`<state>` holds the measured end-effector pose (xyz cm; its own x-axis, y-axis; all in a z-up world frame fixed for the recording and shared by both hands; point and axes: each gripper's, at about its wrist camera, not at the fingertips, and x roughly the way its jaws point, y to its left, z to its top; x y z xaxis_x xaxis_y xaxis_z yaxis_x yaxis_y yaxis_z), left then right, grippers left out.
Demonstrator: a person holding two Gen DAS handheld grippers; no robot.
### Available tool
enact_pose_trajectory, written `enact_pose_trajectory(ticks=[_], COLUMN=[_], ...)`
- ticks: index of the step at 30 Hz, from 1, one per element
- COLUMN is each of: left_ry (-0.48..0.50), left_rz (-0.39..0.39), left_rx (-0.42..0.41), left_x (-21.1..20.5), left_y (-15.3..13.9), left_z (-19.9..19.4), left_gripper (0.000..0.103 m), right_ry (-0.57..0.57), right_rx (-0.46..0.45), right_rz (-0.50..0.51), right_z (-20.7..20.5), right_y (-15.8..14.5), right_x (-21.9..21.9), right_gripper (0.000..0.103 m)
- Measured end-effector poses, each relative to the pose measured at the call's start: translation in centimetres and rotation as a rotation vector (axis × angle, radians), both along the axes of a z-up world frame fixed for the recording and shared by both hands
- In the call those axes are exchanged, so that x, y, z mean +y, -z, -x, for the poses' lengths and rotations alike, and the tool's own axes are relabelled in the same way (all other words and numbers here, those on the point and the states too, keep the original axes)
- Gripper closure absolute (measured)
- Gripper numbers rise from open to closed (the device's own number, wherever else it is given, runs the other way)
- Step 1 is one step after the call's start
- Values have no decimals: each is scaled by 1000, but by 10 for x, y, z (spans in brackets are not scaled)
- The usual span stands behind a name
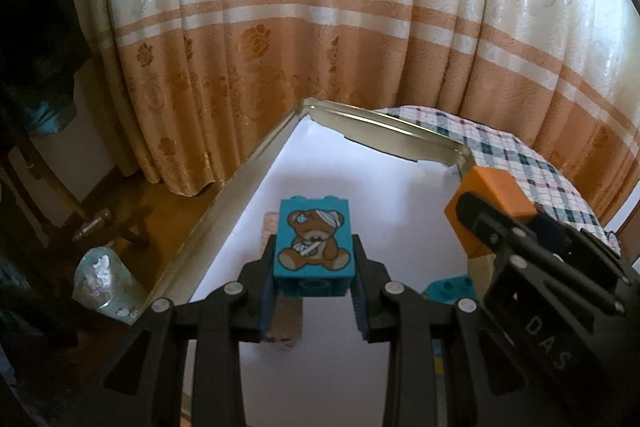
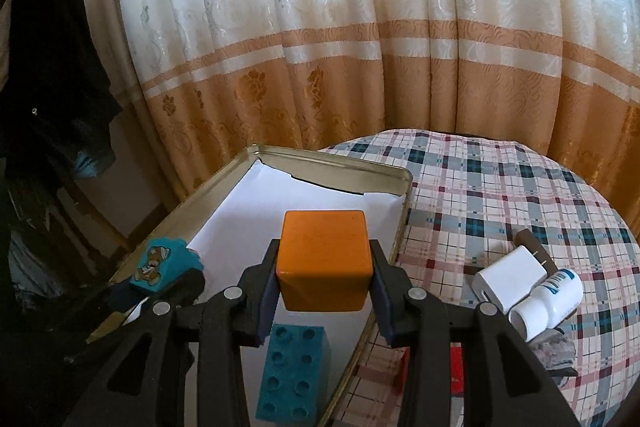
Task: Organize rigid objects
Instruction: 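Carry the teddy-bear brick and orange cube over the tray box with both tools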
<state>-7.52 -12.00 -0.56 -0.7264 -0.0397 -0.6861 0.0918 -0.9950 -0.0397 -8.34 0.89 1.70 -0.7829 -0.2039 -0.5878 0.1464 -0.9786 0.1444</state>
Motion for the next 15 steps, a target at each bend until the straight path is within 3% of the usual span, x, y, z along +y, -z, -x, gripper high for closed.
enact_pose_trajectory(ticks=[15], left_ry=[-17], left_rz=[99], left_rx=[18], left_x=[10], left_y=[4], left_z=[12], left_gripper=[72], right_ry=[-3], right_rx=[-77], right_rz=[76], right_z=[20], right_y=[16], right_x=[9], right_gripper=[60])
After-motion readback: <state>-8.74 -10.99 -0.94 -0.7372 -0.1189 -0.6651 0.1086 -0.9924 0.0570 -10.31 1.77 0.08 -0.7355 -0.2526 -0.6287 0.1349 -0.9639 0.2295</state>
